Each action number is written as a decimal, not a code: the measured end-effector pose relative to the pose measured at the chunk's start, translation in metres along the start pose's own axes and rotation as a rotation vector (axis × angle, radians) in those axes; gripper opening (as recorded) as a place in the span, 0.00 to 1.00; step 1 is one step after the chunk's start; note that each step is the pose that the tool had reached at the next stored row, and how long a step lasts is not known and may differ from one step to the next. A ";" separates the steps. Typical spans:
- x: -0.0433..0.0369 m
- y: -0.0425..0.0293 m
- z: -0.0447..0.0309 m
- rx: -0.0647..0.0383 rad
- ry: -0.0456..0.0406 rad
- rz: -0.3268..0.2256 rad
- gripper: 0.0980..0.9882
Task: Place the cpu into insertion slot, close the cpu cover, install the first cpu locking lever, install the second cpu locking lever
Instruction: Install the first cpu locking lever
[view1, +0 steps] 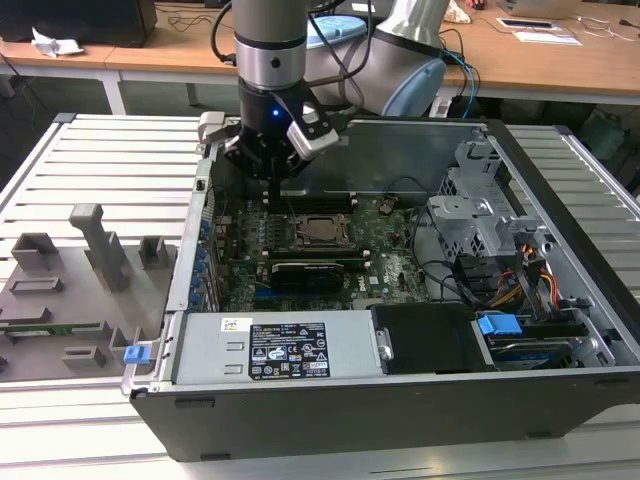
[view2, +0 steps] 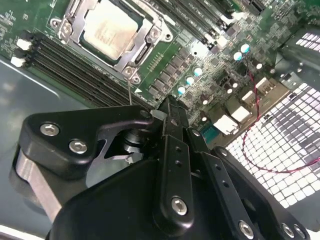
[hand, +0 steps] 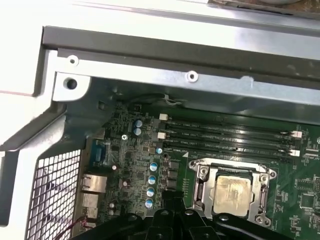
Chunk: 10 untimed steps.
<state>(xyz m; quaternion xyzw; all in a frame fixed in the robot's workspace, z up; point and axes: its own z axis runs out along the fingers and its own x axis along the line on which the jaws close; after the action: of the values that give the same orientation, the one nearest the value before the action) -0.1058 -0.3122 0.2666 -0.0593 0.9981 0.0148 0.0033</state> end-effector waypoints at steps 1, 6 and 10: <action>-0.0003 0.0025 0.0007 0.000 0.0000 0.000 0.01; -0.0014 0.0123 0.0029 0.000 -0.0002 0.003 0.01; -0.0019 0.0162 0.0047 0.000 -0.0002 0.004 0.01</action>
<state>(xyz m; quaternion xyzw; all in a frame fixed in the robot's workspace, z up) -0.1058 -0.2957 0.2624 -0.0575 0.9982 0.0148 0.0034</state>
